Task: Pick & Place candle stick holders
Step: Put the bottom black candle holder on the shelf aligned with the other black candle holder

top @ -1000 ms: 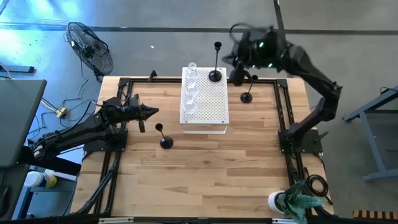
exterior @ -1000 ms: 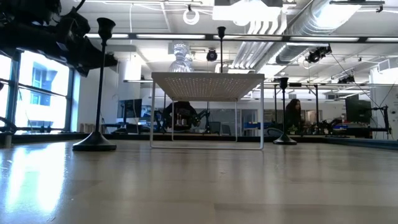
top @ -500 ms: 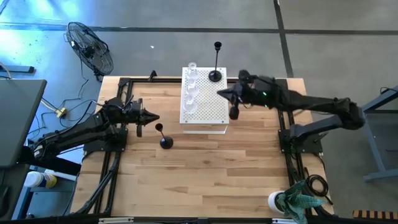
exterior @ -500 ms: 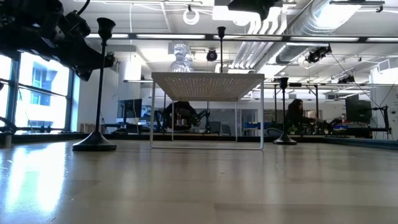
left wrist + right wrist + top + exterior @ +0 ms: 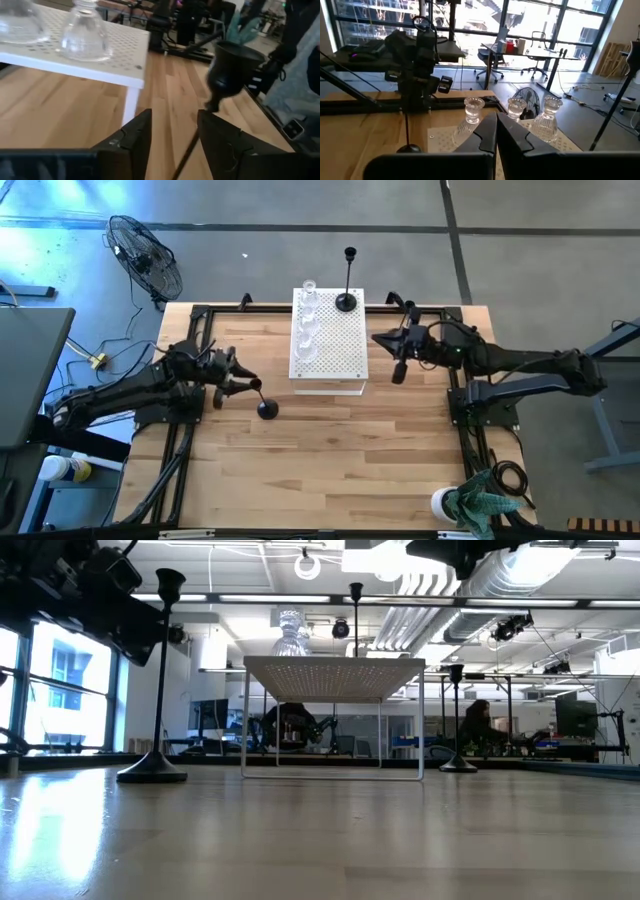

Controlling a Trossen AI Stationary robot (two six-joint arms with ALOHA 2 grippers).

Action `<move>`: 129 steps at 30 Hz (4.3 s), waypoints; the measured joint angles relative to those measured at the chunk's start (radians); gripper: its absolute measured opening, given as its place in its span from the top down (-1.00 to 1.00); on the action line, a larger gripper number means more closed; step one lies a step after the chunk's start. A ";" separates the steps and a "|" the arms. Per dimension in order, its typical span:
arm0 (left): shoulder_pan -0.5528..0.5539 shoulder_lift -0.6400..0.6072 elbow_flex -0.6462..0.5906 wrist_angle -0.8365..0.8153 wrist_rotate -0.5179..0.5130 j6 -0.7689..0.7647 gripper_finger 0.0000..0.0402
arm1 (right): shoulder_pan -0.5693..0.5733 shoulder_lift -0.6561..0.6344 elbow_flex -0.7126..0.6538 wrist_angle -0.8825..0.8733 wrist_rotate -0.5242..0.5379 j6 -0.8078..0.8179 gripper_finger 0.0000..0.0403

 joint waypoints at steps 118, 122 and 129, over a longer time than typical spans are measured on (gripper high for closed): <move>-0.431 1.262 0.585 0.681 -0.514 0.062 0.20 | 0.000 -0.023 -0.014 -0.037 -0.020 -0.020 0.99; -0.431 1.196 0.584 0.606 -0.514 0.106 0.07 | 0.000 -0.023 -0.014 -0.047 -0.020 0.002 0.99; -0.431 1.056 0.583 0.415 -0.443 0.177 0.03 | 0.000 -0.023 -0.014 -0.053 -0.019 0.002 0.99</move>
